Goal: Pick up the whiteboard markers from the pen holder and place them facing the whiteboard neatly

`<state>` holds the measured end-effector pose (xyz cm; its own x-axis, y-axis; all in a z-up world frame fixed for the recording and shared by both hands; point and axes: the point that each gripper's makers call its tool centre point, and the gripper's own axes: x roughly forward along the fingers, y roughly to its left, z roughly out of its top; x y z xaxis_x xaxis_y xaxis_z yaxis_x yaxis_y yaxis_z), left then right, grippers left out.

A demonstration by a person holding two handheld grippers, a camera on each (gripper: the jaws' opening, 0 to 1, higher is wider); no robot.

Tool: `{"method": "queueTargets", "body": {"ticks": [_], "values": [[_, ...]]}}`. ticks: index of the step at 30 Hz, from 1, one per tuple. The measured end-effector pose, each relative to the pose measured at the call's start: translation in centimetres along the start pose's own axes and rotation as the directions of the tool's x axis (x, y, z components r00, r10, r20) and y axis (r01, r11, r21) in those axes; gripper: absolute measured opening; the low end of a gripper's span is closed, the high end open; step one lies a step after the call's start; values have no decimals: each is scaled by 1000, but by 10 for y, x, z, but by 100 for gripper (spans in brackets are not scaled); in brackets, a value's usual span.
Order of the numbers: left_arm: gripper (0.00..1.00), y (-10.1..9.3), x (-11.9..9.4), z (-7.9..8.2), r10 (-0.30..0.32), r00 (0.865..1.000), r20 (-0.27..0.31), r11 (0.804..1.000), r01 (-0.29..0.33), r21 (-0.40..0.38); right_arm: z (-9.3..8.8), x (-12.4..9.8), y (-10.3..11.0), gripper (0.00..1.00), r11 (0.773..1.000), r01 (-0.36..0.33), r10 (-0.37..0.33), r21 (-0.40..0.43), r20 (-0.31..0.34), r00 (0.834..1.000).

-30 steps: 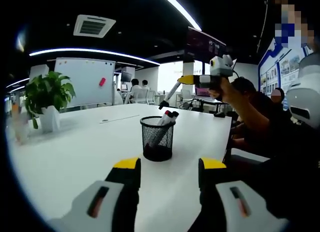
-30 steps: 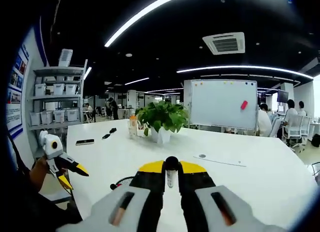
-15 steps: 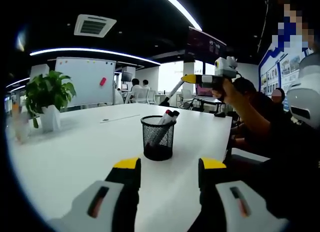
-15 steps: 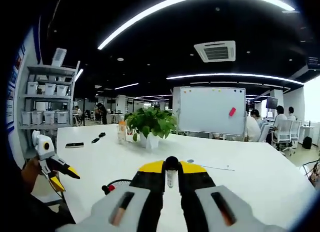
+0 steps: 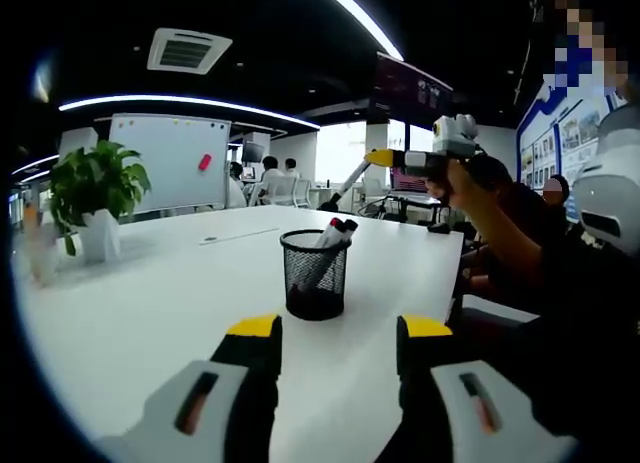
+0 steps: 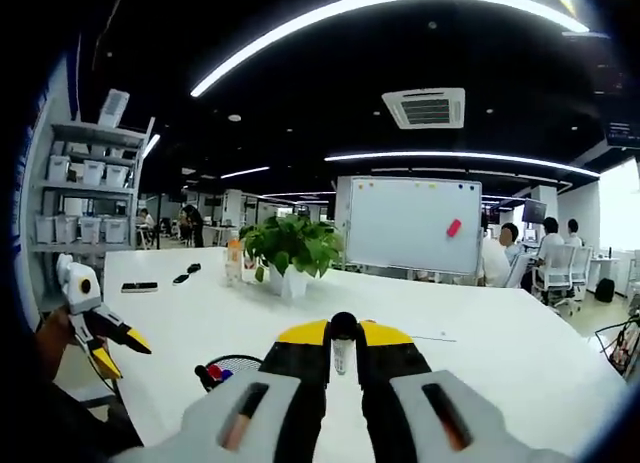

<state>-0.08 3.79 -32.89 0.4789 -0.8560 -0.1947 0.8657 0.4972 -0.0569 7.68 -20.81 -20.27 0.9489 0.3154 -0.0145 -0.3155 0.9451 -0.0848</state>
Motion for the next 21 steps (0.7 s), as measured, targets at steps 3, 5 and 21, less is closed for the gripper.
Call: {"method": "queueTargets", "body": {"ticks": [3, 5, 21], "values": [[47, 0, 0, 0, 0, 1000, 1, 1000, 0, -2, -3, -1, -3, 13, 1000, 8, -8, 7, -3, 1000], [47, 1, 0, 0, 2, 1000, 0, 1000, -2, -2, -7, -3, -6, 13, 1000, 13, -13, 21, -2, 1000], [47, -2, 1, -1, -8, 1000, -2, 1000, 8, 2, -7, -16, -15, 13, 998, 42, -44, 56, 39, 998]]}}
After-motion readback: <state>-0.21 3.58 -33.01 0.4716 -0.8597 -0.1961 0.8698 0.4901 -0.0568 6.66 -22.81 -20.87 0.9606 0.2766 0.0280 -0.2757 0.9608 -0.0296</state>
